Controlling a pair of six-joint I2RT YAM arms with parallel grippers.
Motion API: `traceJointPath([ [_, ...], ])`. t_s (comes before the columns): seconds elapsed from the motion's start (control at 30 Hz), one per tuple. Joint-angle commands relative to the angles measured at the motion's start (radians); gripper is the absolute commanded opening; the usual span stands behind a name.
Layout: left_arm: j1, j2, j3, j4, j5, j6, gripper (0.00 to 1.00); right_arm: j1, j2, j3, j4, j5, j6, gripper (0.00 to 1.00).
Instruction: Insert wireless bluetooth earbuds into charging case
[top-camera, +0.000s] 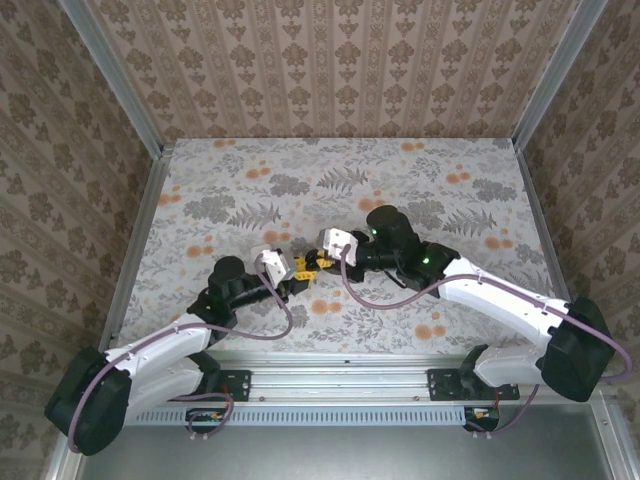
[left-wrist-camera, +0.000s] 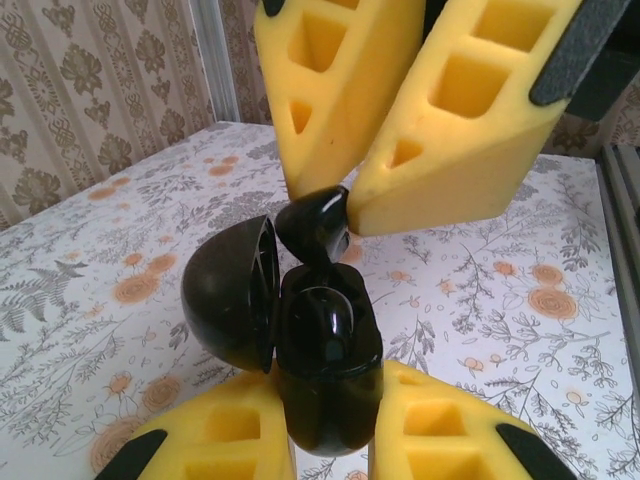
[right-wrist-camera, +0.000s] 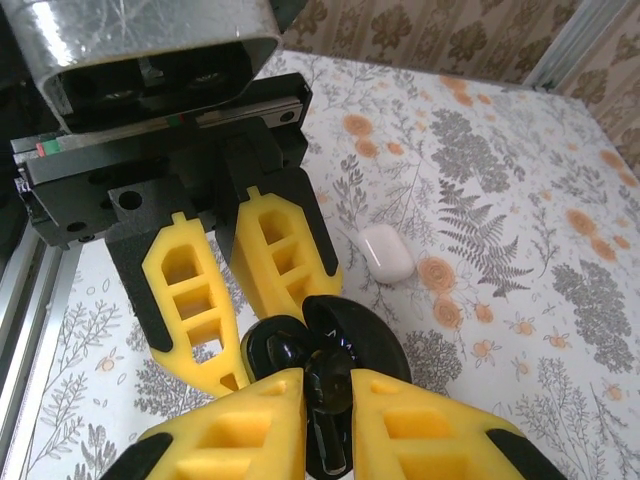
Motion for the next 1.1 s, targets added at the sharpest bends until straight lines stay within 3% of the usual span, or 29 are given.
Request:
traceJointPath([
  [0.0,-0.007,0.008,0.002,0.081,-0.002,-0.031,0.05,-0.015,-0.034,-0.052,0.163,-0.046,0.094,0.17],
  [0.33,-0.006,0.052,0.008,0.196,-0.013,-0.102,0.05,-0.035,-0.031,-0.165,0.515,-0.089,0.290,0.17],
  [1.07,-0.003,0.082,0.009,0.359,-0.054,-0.205,0.05,-0.051,-0.020,-0.263,0.787,-0.026,0.381,0.17],
])
